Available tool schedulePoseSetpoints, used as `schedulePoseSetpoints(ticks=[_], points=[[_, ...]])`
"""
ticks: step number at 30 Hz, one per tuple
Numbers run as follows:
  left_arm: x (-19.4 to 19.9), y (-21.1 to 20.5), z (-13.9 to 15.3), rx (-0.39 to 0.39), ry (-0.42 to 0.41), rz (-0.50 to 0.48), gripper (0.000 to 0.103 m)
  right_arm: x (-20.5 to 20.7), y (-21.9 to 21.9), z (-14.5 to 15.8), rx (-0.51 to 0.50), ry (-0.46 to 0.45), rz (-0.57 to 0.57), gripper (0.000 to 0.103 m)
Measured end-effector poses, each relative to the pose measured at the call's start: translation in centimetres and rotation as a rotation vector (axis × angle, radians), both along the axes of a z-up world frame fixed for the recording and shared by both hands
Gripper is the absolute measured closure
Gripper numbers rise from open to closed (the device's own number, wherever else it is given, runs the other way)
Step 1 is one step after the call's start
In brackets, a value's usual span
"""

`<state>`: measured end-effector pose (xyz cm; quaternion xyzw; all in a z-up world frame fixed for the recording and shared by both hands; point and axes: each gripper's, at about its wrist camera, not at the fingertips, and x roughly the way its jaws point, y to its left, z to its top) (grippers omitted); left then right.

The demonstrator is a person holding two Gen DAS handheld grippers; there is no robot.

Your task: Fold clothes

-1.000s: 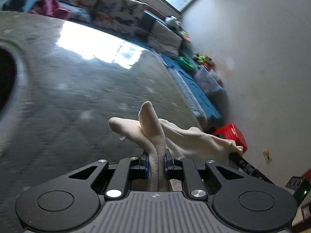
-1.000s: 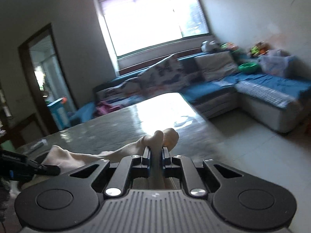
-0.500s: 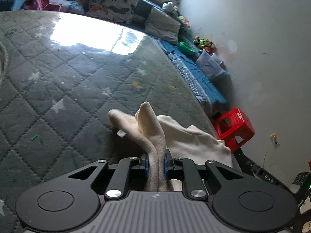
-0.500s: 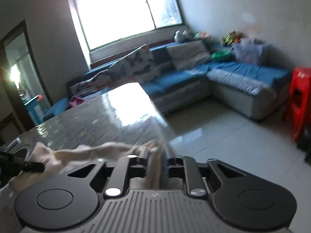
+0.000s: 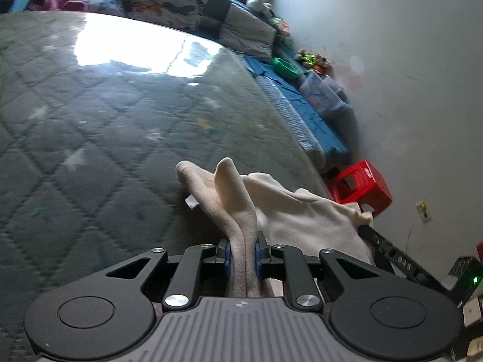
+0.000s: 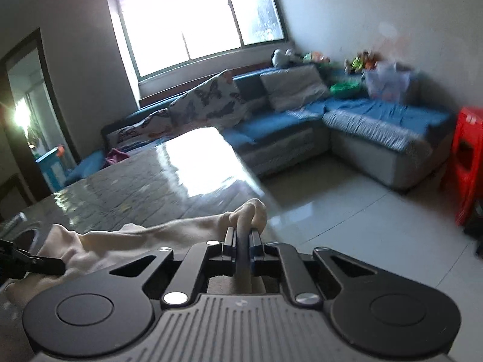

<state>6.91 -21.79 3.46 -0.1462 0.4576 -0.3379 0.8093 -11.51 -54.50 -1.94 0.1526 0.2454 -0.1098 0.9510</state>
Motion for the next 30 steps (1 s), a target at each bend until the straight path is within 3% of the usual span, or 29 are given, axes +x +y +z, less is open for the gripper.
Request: schedulePoseSetpoints(ticks=[5,8,13,17,30], points=[[-0.1,-1.1,-0.6,0.067,-0.033,-0.008,0.082,0.1,-1.1,-0.7,-0.009,0.059,-0.038,0.092],[0.2,0.0,-0.6,0.061,-0.018,0.013,0.077,-0.4,-0.7,-0.3,-0.048,0.049,-0.049,0.088],[0.2,1.0,1.6,0.079,-0.114,0.062,0.076,-0.2,0.6,1.3,-0.072,0.009,0.006,0.088],[0.0,-0.3,2.8,0.062,-0.148,0.014,0.077,1.7,1.3,0.9,-0.065,0.036,0.052,0.087],[2.2,-6.8,1.2,0.055,-0.081,-0.092,0.078,4.4,1.4,-0.3,-0.057,0.07,0.055,0.068]])
